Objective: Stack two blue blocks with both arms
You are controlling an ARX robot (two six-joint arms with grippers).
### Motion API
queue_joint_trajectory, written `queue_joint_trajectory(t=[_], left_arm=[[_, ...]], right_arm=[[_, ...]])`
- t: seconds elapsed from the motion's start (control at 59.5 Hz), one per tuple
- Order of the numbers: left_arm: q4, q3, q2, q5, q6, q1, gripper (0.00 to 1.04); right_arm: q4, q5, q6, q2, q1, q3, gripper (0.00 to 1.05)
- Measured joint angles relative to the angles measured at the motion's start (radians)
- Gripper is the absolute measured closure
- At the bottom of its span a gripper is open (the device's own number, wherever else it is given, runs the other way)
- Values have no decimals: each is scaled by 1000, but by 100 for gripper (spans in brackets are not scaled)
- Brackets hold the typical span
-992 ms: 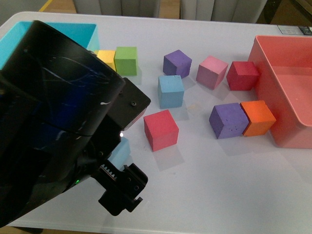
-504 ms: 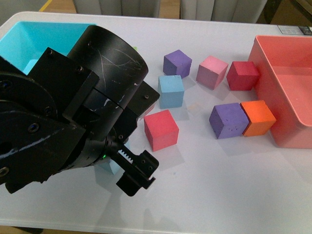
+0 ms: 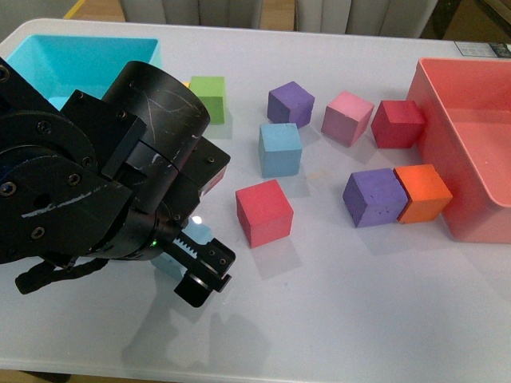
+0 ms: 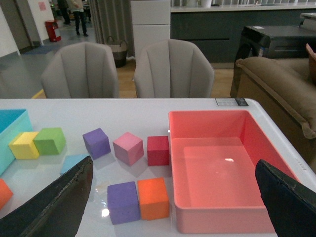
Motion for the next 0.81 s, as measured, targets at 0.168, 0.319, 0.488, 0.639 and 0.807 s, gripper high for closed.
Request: queue_joint_trajectory(t=[0.168, 0.319, 0.488, 0.639, 0.807], left_arm=[[-3, 30, 30, 16, -7, 0, 9], [-13, 46, 56, 36, -17, 3, 9], [-20, 59, 85, 41, -26, 7, 9], [-21, 67, 103, 46, -34, 7, 9], [-26, 72, 109, 47, -43, 5, 16]], right_arm=[[0, 0, 0, 0, 0, 0, 9], [0, 0, 0, 0, 0, 0, 9], [0, 0, 0, 0, 0, 0, 9], [0, 0, 0, 0, 0, 0, 9], [0, 0, 0, 0, 0, 0, 9]])
